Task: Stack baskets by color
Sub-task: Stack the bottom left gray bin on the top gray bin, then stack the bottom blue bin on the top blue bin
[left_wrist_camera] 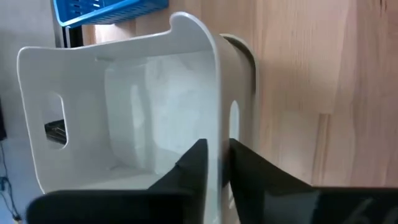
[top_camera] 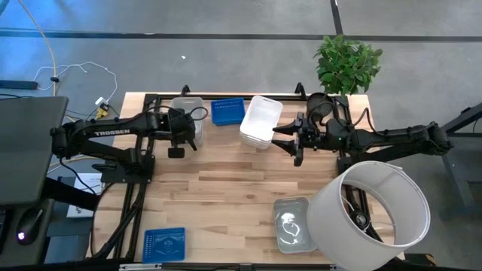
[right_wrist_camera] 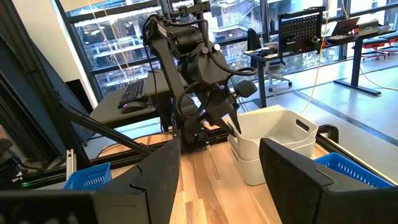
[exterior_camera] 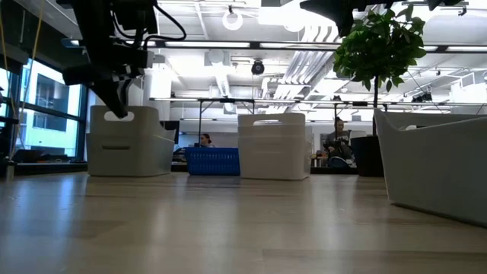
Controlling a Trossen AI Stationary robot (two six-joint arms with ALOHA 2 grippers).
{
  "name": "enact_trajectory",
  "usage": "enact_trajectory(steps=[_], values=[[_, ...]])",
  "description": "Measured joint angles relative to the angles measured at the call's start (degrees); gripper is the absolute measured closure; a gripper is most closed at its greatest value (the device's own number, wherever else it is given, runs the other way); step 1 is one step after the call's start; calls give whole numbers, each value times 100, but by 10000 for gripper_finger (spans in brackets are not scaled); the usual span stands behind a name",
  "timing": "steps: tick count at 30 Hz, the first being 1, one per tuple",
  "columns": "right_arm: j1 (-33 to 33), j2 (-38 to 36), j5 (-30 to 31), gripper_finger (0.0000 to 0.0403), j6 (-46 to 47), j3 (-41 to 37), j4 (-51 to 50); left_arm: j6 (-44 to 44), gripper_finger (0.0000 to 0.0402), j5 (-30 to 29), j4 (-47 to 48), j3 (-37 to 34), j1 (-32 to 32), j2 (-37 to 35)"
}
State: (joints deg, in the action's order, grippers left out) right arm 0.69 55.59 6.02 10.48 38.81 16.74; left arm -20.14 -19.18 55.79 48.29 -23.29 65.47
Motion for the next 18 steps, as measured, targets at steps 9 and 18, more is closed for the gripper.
enact_trajectory(steps=[9, 18], values=[[0, 0, -8, 194, 125, 0, -1, 153, 238, -11, 7, 0, 0, 0], [0, 0, -26, 194, 151, 0, 0, 168, 163, 58, 519, 533, 0, 0]])
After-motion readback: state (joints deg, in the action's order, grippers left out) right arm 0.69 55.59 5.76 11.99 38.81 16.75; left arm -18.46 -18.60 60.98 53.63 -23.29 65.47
